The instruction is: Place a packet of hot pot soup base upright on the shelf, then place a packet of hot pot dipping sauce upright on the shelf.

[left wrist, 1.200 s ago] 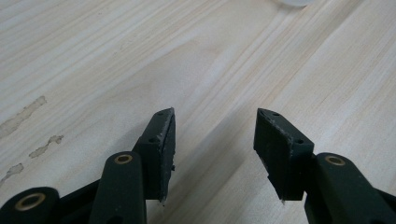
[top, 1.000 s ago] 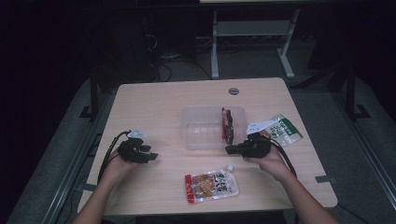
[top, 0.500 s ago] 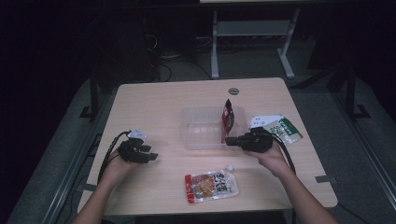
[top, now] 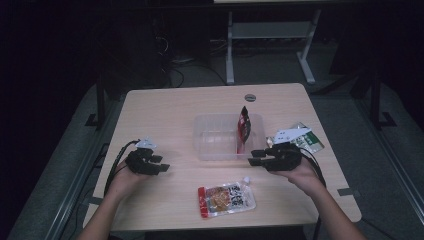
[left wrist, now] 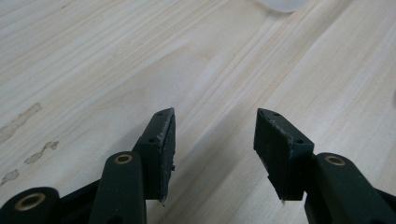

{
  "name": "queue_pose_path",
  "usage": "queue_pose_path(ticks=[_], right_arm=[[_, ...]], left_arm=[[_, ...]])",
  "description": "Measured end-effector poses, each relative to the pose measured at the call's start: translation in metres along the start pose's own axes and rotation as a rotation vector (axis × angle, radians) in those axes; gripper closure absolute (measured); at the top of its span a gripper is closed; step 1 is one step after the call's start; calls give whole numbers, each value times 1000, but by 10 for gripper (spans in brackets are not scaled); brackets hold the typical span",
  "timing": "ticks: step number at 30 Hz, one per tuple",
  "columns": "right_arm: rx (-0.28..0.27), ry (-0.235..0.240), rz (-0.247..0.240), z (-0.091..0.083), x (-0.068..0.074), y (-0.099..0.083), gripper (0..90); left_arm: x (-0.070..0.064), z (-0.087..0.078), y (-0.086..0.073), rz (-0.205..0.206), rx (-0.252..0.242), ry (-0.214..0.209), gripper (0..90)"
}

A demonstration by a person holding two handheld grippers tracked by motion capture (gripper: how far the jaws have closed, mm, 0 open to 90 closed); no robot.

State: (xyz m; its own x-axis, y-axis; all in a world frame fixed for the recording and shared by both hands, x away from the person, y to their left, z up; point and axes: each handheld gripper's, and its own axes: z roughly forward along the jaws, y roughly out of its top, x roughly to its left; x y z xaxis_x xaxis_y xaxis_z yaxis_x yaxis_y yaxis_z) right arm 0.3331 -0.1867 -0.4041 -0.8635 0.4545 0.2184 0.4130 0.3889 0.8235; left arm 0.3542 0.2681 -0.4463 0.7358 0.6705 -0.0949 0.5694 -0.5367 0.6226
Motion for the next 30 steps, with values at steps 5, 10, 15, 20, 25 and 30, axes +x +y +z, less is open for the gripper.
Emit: queue_pose_path(ticks=[5,10,15,20,25,30], right_arm=[[42,-48,-17,-4,5,-6,442],[63,-105,-11,-11,8,-16,345],[82,-149,-1,-21,8,-29,294],[72,-192,30,-40,9,-46,275],[70,-201,60,-50,9,-57,266],[75,-198,62,-48,6,-57,256]], left_arm=[[-5,-2,3,26,-5,-29,497],[-11,-4,8,55,5,-51,526],[-20,-5,11,62,15,-82,553],[-42,-5,20,101,42,-131,726],[-69,-3,29,140,38,-186,884],[-101,3,42,212,26,-243,894]])
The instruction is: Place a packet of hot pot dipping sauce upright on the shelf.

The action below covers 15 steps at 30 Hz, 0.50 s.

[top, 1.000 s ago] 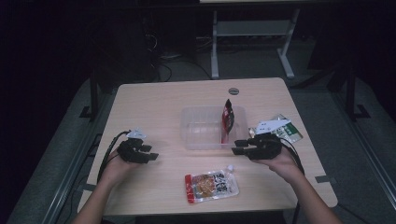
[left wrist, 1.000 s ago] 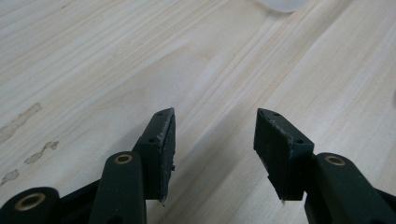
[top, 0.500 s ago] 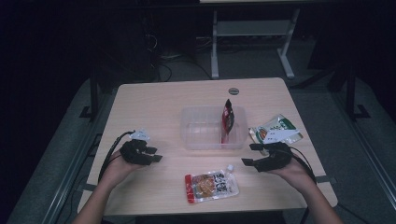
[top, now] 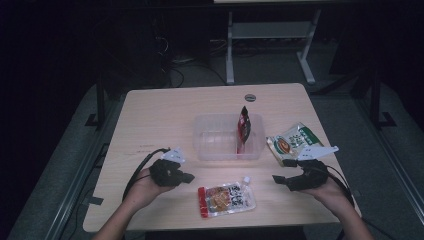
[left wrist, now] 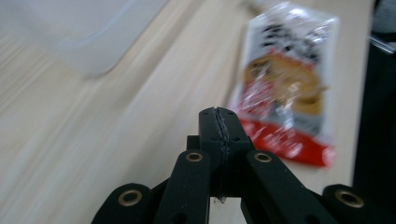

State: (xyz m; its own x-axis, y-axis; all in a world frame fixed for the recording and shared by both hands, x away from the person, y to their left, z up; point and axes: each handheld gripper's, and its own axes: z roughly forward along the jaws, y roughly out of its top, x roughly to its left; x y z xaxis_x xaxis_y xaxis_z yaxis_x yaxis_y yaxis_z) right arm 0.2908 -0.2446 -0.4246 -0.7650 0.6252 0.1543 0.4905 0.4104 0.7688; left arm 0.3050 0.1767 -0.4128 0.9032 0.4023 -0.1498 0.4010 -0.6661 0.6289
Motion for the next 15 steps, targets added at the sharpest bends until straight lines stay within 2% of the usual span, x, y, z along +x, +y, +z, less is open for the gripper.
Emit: queue_pose_path(ticks=[6,11,15], right_arm=[[15,6,-15,5,2,0,257],[18,8,-16,6,2,0,257],[21,10,-13,6,1,-1,257]], left_arm=[[-24,20,18,82,17,-61,888],[-38,34,27,109,31,-89,895],[-43,44,31,123,36,-101,896]])
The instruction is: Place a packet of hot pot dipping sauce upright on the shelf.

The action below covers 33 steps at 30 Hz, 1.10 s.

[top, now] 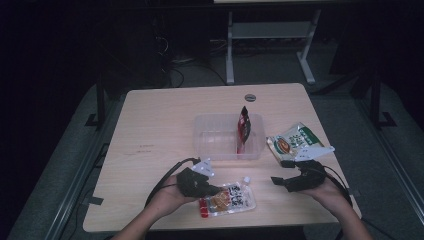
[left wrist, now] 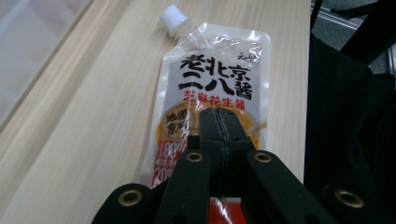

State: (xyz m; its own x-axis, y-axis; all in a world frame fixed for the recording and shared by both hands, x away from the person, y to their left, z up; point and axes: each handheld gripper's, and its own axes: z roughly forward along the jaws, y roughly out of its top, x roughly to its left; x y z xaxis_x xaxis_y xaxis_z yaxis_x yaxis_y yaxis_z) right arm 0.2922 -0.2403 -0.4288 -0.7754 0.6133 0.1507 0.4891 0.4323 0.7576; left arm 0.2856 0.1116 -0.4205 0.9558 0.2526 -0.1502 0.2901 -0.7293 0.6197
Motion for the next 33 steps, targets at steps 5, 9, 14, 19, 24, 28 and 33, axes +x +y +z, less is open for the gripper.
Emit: queue_pose_path(ticks=[5,9,14,19,24,28,33], right_arm=[[8,-2,-13,1,0,0,257],[19,-5,-16,2,0,0,257],[23,-9,-19,3,0,-1,257],[27,-11,-15,3,0,-1,257],[33,-12,-22,4,-1,-1,258],[35,-11,-19,4,-1,-1,258],[30,-2,-17,4,1,0,258]], left_arm=[[-1,9,-1,-1,11,-3,896],[0,14,-3,-6,22,-7,895],[-6,23,-3,10,39,-24,895],[-11,30,-3,29,51,-47,896],[-12,39,-4,33,57,-47,898],[-5,40,-4,28,46,-3,899],[8,38,-6,5,27,43,899]])
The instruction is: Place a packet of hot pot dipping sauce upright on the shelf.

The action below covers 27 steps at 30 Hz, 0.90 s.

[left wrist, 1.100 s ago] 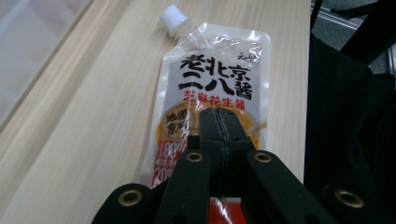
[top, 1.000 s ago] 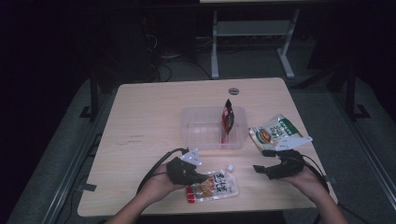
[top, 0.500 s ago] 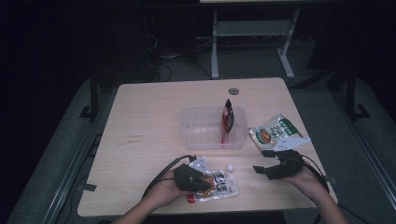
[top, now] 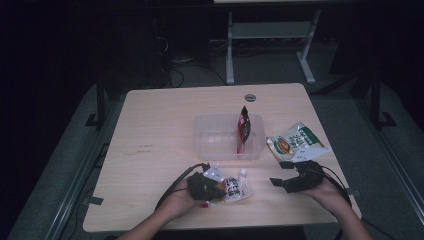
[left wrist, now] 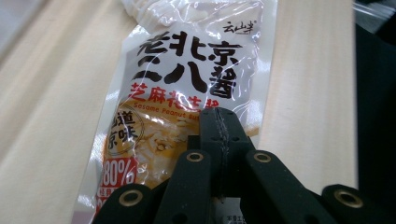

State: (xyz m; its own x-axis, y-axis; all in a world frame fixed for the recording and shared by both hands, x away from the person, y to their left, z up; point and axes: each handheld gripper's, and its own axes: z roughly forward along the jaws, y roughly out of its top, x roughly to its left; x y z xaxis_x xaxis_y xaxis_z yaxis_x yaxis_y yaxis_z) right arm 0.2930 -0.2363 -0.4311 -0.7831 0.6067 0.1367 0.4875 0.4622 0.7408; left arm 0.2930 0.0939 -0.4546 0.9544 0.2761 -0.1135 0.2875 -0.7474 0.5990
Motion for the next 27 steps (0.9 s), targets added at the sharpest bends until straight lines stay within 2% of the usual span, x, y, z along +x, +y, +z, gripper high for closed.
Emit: queue_pose_path(ticks=[2,4,7,11,15,21,27], right_arm=[[0,10,1,1,1,1,258],[6,15,-4,3,2,2,258],[17,22,-9,6,4,3,258],[17,29,-14,7,5,3,258],[19,34,-9,8,6,4,259],[20,48,-25,11,10,6,259],[26,91,-23,19,17,9,259]], left_arm=[[4,0,0,-19,-18,21,899],[8,0,0,-22,-19,36,898],[10,-4,0,-17,-26,44,898],[16,-14,-1,-9,-24,78,897],[23,-21,-5,-34,-31,110,897],[25,-18,-7,-47,-2,107,897],[27,-11,-7,-69,20,110,900]])
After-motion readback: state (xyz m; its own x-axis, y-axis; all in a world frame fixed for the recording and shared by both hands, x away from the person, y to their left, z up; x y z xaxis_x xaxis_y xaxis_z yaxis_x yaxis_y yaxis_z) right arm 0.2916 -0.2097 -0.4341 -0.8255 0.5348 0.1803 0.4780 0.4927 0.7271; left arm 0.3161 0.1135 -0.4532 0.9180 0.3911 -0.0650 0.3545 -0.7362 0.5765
